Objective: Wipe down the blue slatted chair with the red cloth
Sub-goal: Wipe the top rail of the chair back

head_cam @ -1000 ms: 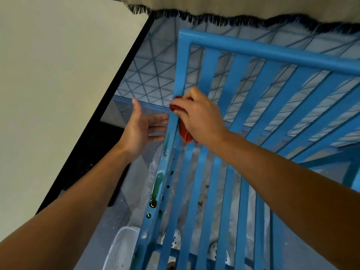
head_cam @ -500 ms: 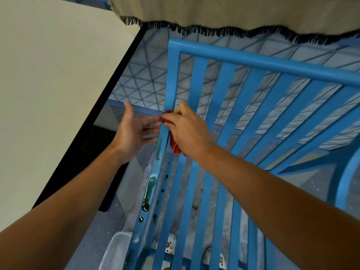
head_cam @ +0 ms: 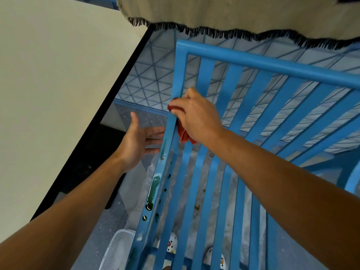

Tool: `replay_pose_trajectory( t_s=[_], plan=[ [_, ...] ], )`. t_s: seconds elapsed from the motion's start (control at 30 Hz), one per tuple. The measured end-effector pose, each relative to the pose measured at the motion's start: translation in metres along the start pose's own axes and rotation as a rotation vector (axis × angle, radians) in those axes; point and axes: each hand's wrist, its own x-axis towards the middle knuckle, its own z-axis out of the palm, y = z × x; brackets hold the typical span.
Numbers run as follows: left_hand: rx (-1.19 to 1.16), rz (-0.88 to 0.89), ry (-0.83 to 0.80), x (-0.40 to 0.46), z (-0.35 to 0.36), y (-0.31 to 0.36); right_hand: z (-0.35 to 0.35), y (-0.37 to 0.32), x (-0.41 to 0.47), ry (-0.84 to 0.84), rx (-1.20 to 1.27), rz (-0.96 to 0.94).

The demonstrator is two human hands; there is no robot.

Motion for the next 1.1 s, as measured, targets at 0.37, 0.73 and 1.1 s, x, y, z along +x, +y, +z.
replay_pose_trajectory(
  t_s=[0.37,0.73,1.1],
  plan=[
    [-0.086,-0.044,0.033,-0.012,0.0,-0.021,0.064,-0.015,-0.068,-0.091,0.063,-0.022],
    [0.014,0.039,0.069,-0.036,0.002,-0.052,0.038,-0.011,-0.052,-0.343,0.038,-0.142],
    [0.029,0.094,0.157,-0.044,0.001,-0.07,0.071,-0.022,-0.082,-0.143,0.028,-0.02]
  ],
)
